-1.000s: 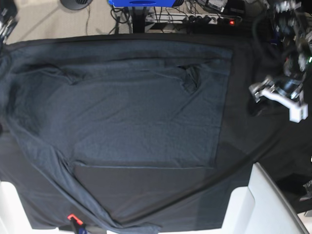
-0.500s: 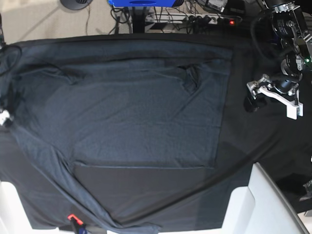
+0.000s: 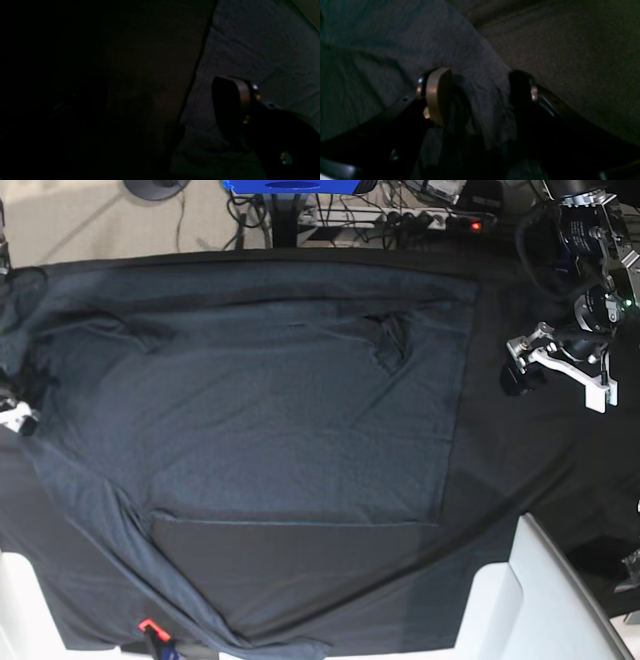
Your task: Fold the T-shirt properly
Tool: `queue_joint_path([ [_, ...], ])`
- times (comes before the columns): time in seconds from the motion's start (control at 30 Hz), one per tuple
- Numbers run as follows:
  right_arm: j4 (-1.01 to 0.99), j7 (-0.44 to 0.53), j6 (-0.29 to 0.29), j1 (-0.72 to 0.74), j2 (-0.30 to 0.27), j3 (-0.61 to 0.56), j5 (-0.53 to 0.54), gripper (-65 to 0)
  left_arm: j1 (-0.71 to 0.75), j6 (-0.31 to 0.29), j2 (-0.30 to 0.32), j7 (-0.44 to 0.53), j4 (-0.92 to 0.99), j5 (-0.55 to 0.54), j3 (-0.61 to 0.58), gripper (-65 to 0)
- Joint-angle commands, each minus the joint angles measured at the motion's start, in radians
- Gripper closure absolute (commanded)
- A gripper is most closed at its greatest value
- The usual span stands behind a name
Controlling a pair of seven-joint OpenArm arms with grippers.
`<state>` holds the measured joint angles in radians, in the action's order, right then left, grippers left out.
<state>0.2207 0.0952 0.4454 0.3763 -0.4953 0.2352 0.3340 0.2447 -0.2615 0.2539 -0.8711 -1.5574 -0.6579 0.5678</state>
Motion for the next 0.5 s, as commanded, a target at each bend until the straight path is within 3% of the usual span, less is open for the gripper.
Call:
queue_joint_path([
  [0.0, 0.010, 0.007, -0.006, 0.017, -0.021, -0.003, 0.004, -35.0, -0.005, -0.003, 0.014, 0.020, -0.013, -0.013, 0.005, -65.0],
  [0.1, 0.010, 0.007, -0.010, 0.017, -0.019, -0.001, 0.004, -22.5, -0.005, -0.003, 0.012, 0.020, -0.012, -0.012, 0.005, -65.0],
  [0.2, 0.010, 0.007, -0.012, 0.017, -0.019, 0.003, 0.004, -0.3, -0.005, -0.003, 0.012, 0.020, -0.010, -0.013, 0.005, -65.0],
  [0.37, 0.018, 0.007, -0.009, 0.017, -0.022, 0.008, 0.007, 0.0, -0.006, -0.003, 0.011, 0.020, -0.013, -0.015, 0.005, -65.0],
  [0.47, 0.029, 0.004, -0.007, 0.002, -0.022, 0.085, 0.007, 0.0, -0.009, -0.003, 0.011, 0.020, -0.010, -0.015, 0.005, -65.0],
])
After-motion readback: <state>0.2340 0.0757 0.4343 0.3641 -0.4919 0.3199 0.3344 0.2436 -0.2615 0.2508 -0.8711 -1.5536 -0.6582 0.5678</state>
